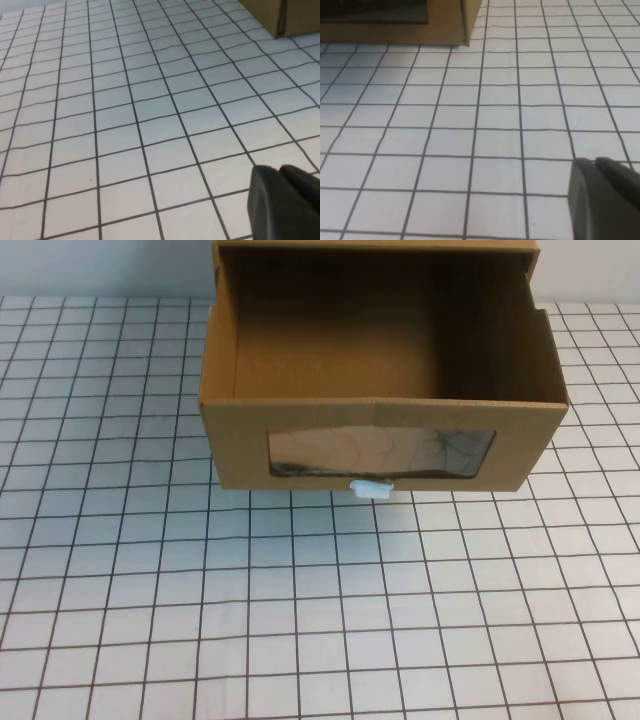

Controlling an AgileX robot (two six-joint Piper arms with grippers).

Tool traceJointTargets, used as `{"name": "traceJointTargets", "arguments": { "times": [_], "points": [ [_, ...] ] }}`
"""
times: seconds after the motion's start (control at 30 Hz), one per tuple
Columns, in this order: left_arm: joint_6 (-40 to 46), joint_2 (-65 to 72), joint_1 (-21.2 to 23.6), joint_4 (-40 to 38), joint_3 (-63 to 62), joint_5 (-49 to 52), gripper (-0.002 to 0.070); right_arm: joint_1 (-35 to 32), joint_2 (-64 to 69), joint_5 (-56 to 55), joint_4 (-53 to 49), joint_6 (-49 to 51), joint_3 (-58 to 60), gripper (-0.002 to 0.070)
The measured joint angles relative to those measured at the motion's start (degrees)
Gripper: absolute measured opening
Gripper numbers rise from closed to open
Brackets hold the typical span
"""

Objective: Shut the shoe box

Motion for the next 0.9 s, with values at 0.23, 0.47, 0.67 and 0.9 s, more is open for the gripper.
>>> {"name": "traceJointTargets", "arguments": {
  "times": [0.23,0.47,0.67,0.9],
  "points": [
    [0.0,0.0,0.0,-0.3,0.0,-0.1,-0.0005,0.0,0.0,-0.1,0.6,0.0,0.0,-0.0014],
    [0.0,0.0,0.0,-1.0,0.0,-0.6,-0.0005,0.0,0.0,-0.3,0.6,0.0,0.0,-0.0014],
    [0.0,0.0,0.0,-2.0,0.0,-2.4,-0.0005,0.0,0.0,-2.0,0.6,0.0,0.3,-0.0014],
    [-1.8,0.0,0.0,-5.2,0.0,-6.0,-0.0005,0.0,0.0,-11.0,0.7,0.0,0.4,-0.0015]
  ]
}}
